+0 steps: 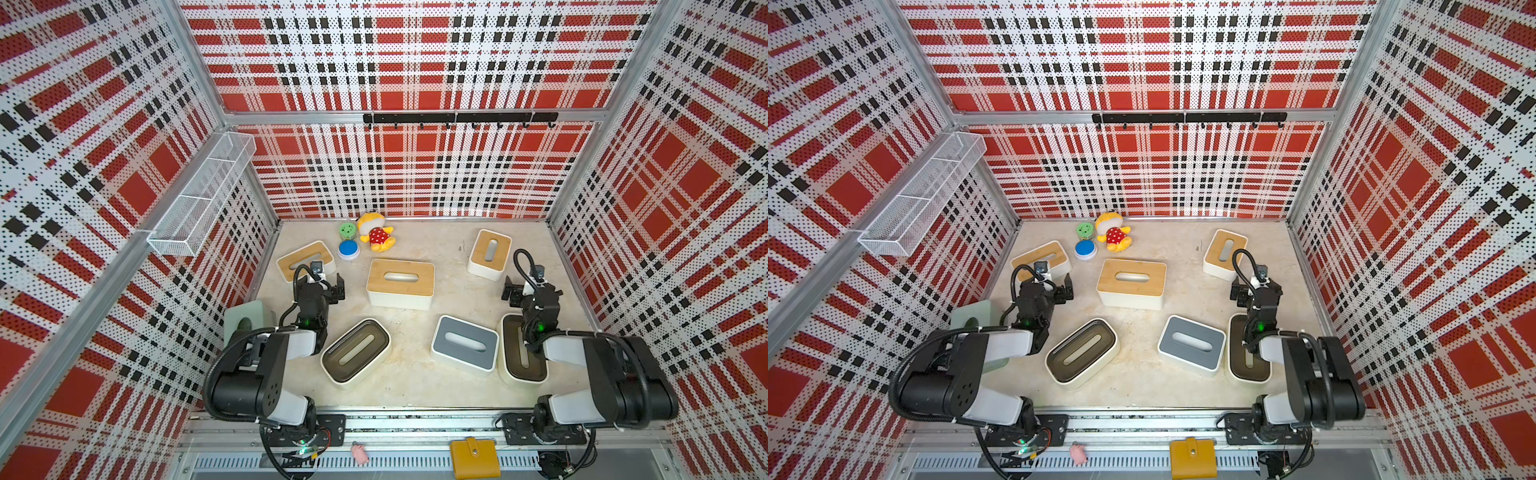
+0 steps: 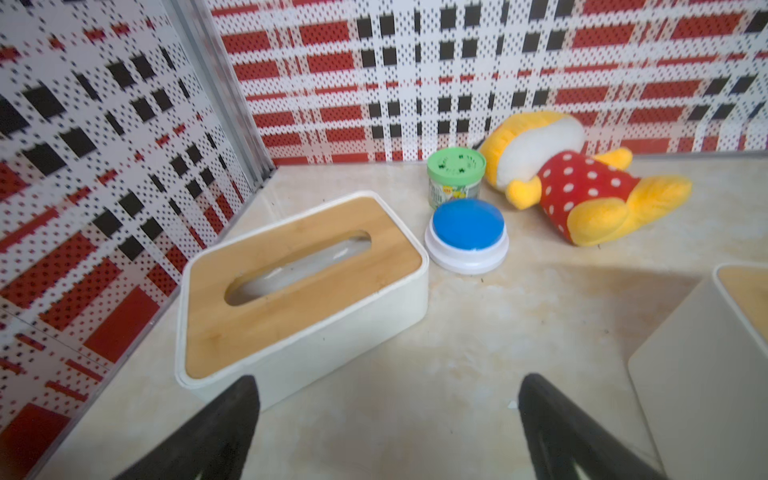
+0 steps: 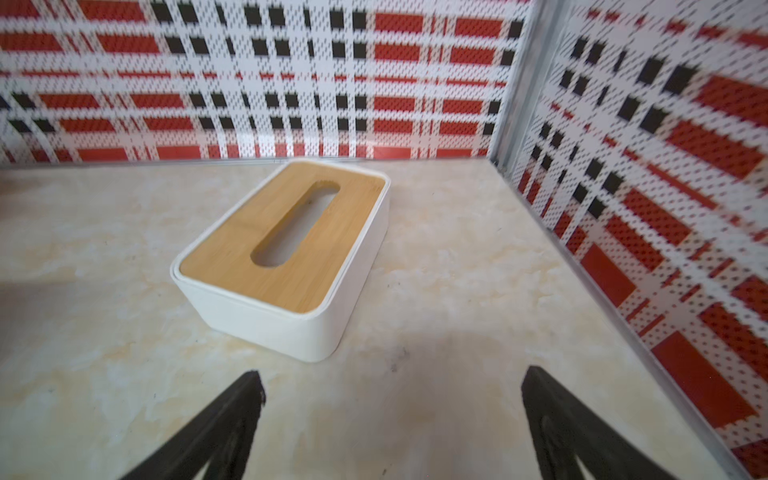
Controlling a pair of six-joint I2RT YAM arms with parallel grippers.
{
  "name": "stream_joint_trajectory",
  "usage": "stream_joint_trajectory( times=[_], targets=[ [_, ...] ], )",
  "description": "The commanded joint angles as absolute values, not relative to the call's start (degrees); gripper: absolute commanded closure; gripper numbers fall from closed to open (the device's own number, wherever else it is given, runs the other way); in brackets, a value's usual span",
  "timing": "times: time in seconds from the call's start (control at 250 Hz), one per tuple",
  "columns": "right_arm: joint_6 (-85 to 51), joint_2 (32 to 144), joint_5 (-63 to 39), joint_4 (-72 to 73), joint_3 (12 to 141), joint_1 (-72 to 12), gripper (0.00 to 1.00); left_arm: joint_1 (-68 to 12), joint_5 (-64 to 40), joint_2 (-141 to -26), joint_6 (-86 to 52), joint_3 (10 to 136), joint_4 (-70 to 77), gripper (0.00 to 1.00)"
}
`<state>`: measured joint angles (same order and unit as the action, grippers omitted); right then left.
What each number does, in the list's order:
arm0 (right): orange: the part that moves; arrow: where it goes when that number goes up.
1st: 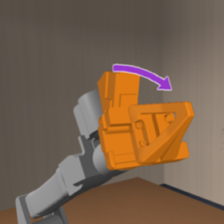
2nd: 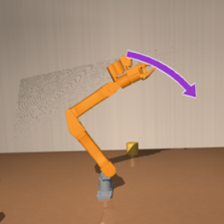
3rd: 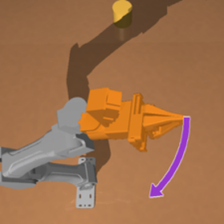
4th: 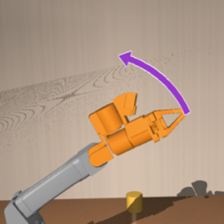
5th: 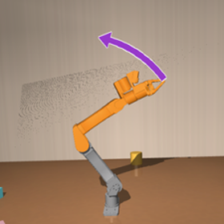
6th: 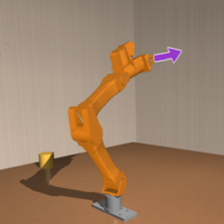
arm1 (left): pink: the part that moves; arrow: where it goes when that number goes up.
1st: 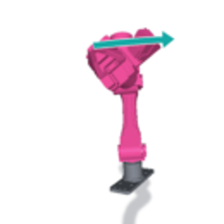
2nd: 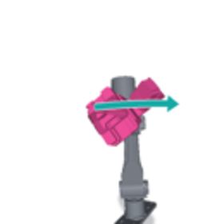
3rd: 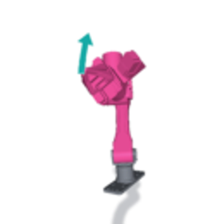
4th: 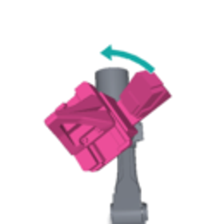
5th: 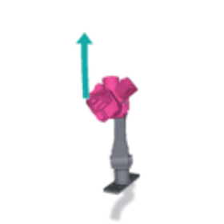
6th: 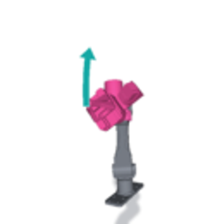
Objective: Stack the tissue boxes
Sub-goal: Move the tissue box to the center of the board.
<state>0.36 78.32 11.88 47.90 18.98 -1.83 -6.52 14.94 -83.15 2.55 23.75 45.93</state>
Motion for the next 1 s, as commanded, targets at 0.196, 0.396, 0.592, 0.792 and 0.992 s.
stream_joint_trajectory(
  times=[0.196,0.396,0.592,0.792,0.992],
  targets=[
    [-10.7,60.8,17.4,44.8,19.8,-1.8,0.00,-8.6,19.8,-70.3,-2.3,34.0,21.3,0.01],
    [-35.4,51.5,32.0,12.0,30.0,-1.5,0.00,-8.8,14.7,-63.2,-19.5,41.9,-3.3,0.01],
    [-43.9,50.7,28.7,-4.4,38.3,-1.3,0.00,-8.8,10.6,-62.1,-28.2,53.4,-30.1,0.01],
    [-41.5,56.3,18.8,-14.0,45.6,-1.3,0.00,-10.6,4.0,-61.7,-28.5,56.2,-39.9,0.01],
    [-37.1,65.9,8.0,-22.9,53.5,-9.4,0.00,-11.8,0.8,-71.9,-25.7,62.6,-44.2,0.01]
  ],
)
